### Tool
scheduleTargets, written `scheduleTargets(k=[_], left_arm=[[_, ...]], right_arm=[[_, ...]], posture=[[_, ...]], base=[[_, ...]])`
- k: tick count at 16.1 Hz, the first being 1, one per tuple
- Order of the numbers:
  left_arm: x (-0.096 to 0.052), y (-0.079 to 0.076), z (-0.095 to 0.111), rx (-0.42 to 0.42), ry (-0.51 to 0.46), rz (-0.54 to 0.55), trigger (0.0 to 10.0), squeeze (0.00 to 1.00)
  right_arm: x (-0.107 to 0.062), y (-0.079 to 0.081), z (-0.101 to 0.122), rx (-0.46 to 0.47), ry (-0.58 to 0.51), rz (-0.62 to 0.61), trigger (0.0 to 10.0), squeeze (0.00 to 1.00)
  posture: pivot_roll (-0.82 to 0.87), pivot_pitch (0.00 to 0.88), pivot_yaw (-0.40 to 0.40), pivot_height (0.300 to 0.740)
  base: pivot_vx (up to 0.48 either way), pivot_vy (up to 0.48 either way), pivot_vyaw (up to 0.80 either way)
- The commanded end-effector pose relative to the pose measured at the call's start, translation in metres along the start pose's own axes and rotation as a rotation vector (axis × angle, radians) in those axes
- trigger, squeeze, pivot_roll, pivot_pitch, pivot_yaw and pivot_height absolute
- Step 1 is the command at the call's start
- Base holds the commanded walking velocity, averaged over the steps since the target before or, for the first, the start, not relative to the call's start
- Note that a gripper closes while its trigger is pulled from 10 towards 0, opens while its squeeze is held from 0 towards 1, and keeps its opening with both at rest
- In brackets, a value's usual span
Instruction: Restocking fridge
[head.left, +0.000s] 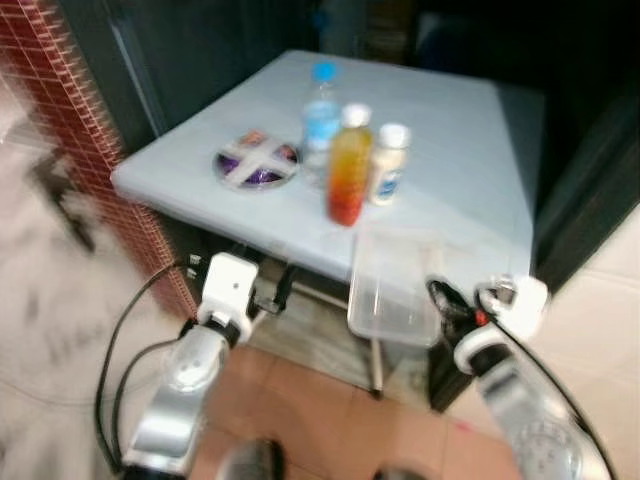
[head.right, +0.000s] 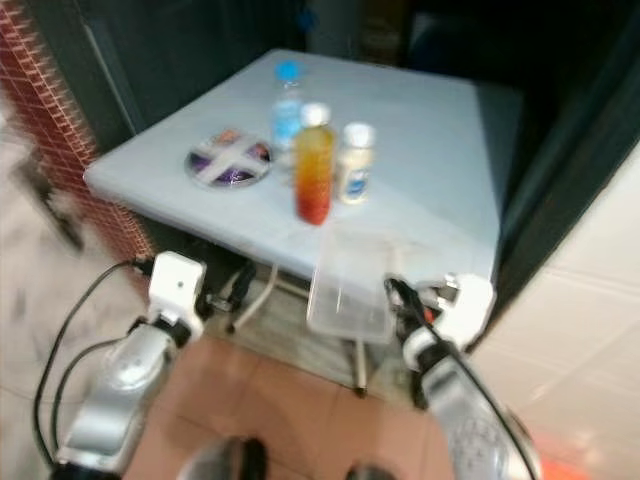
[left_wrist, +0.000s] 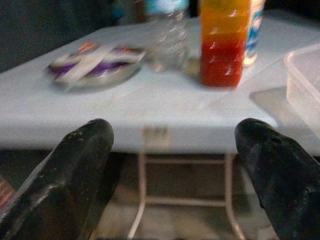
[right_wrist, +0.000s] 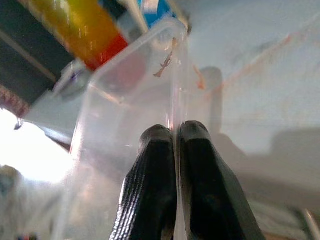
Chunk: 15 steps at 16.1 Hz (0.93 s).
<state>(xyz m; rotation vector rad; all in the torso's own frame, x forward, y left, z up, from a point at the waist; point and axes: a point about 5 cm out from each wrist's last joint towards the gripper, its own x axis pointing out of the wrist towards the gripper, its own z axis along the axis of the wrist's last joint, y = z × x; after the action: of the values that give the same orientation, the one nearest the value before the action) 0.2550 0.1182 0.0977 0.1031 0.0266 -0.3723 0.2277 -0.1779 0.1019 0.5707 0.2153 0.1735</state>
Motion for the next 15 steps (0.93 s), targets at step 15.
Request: scheduleTargets(k=[15], left_arm=[[-0.004,0.0,-0.009,0.01,0.037,-0.005,10.0,0.0]], right_arm=[[0.015,0.004,0.001,-0.032,-0.015,0.01,10.0,0.0]], posture=[[-0.03,0.004,0.056,0.74]], base=[[-0.088,0.0,0.38]])
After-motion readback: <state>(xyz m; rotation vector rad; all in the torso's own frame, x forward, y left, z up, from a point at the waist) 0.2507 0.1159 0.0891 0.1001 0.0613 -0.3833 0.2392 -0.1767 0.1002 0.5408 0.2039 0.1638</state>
